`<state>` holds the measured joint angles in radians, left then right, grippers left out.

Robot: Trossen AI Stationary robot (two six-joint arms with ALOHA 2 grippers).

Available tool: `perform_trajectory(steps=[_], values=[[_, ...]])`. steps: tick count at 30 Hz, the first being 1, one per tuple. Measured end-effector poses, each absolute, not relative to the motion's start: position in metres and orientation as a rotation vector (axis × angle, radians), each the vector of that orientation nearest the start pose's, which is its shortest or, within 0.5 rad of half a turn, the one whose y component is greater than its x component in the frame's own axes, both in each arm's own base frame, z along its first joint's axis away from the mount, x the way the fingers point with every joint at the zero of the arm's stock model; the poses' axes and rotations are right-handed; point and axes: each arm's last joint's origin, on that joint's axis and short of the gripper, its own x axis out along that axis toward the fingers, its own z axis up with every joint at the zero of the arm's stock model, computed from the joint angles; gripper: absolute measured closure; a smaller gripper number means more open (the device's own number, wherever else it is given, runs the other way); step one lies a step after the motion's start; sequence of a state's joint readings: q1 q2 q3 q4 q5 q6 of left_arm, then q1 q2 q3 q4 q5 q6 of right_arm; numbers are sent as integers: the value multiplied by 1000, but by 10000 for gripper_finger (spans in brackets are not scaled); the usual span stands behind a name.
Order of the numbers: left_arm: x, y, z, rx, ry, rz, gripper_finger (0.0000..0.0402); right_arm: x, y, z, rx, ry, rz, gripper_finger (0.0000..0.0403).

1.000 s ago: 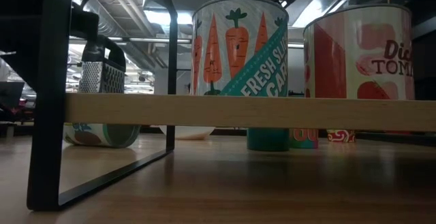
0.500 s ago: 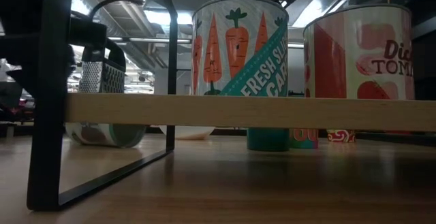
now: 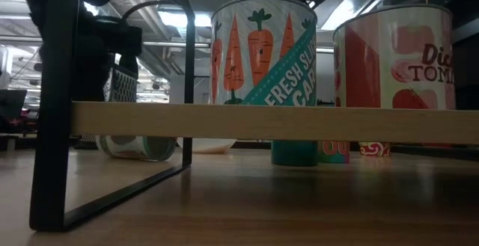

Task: Pick and place cans onto a shelf
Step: Put the canned mixed vegetables on the shelf

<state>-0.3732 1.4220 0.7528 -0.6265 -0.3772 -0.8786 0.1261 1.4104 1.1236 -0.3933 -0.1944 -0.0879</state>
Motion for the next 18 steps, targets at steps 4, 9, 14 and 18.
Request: perform_trajectory(steps=[4, 9, 14, 18], values=[[228, -69, 169, -328, 1055, 534, 266, 304, 44, 287, -70, 681, 339, 350], [237, -62, 167, -367, 1018, 558, 266, 311, 43, 277, -139, 713, 301, 350], [251, -58, 152, -373, 1036, 513, 266, 320, 41, 261, -204, 769, 197, 350], [265, -57, 139, -389, 1024, 473, 266, 328, 36, 249, -218, 807, 145, 350]])
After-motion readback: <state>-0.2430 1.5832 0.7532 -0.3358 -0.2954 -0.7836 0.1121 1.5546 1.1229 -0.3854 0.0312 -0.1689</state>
